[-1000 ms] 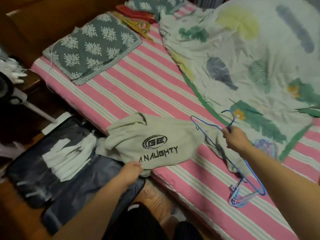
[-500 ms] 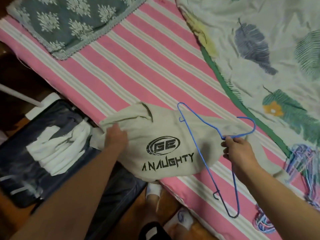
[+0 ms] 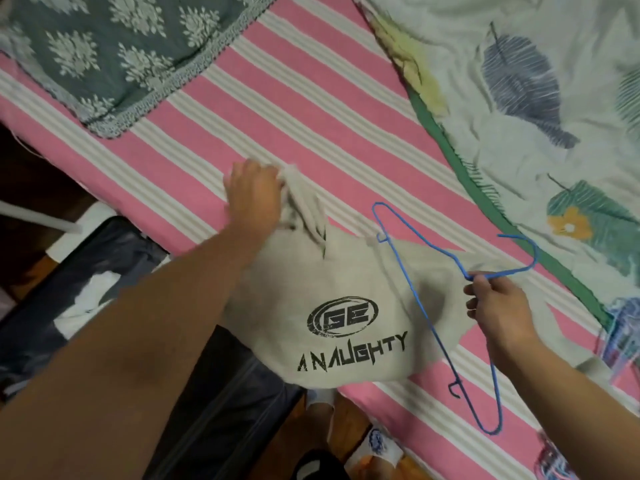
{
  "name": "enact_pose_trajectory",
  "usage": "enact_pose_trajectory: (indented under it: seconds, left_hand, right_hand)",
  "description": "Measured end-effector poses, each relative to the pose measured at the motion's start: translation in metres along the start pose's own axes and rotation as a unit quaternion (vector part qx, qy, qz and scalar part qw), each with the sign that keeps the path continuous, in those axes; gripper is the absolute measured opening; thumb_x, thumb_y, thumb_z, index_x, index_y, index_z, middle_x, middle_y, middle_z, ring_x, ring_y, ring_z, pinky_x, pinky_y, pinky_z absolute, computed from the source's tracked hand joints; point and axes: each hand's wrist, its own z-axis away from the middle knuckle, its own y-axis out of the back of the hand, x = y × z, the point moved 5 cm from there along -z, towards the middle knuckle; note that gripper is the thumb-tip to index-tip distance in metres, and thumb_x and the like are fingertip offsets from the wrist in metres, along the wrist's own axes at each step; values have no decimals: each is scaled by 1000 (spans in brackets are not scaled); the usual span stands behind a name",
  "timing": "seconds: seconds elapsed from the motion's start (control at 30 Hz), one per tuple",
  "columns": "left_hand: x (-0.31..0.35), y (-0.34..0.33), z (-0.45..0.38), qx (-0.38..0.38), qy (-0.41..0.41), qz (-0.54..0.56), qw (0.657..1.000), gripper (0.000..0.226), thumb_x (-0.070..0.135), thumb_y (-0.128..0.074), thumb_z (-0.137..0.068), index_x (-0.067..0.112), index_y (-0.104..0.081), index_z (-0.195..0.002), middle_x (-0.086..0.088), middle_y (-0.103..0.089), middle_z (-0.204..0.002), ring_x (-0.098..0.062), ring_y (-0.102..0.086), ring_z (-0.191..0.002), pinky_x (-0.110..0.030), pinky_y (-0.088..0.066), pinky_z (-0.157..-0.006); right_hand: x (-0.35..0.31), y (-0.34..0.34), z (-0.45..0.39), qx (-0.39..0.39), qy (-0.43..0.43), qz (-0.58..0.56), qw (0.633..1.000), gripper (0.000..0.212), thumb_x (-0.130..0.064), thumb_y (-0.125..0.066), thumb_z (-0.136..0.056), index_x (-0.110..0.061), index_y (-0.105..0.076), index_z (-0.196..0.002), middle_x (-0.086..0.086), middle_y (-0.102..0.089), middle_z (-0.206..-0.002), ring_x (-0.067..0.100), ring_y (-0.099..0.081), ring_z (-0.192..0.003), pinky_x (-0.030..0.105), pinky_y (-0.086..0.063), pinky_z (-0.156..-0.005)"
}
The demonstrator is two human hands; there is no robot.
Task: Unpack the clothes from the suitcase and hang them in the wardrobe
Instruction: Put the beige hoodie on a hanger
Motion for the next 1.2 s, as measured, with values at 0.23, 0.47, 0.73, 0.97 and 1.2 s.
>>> enact_pose_trajectory:
  seconds: [0.23,0.47,0.73,0.97,1.2]
  left_hand:
    - [104,18,-81,-192,-24,-16,981,52,15,-48,-91,19,-45,-142,-18,-31,-152,-43,-30,-139,-54,-32,-111]
    - [55,-131,2,-287,291,208,889,50,21,-54,-96,1,-38,-139,-23,-48,-143,-41,-51,-129,-45,-47,-105]
    - [51,-173,5,-295,321,122,891,65,49,-56,-94,9,-43,-143,-20,-35,-145,-37,-43,-130,-44,-39,-107]
    - [-10,-150,77,-189,598,477,616,50,31,-48,-96,10,-49,-142,-9,-57,-130,-33,-58,-122,-47,-52,-98]
    - [-17,-135,65,-180,594,681,389,16,11,-47,-104,6,-61,-109,-8,-58,-82,-8,-61,-53,-18,-53,-55]
  right_hand:
    - [-29,42,-37,86,-29,-22,996,26,-21,-44,-102,-10,-64,-114,7,-60,-92,18,-46,-59,26,-37,-46]
    - [-10,25,-61,69,-27,-21,997,24,-18,-46,-101,-10,-65,-113,10,-63,-98,20,-50,-66,38,-47,-66]
    - [2,-9,-65,46,-22,-4,999,22,-16,-45,-103,-12,-66,-111,8,-65,-96,20,-53,-69,34,-48,-67]
    - [-16,-4,-45,37,-17,-6,999,24,-19,-47,-104,-9,-66,-114,9,-66,-97,21,-52,-67,36,-47,-68]
    - [-16,-14,-35,22,-15,1,1000,23,-19,-46,-104,-11,-64,-114,6,-65,-97,20,-54,-69,38,-49,-72]
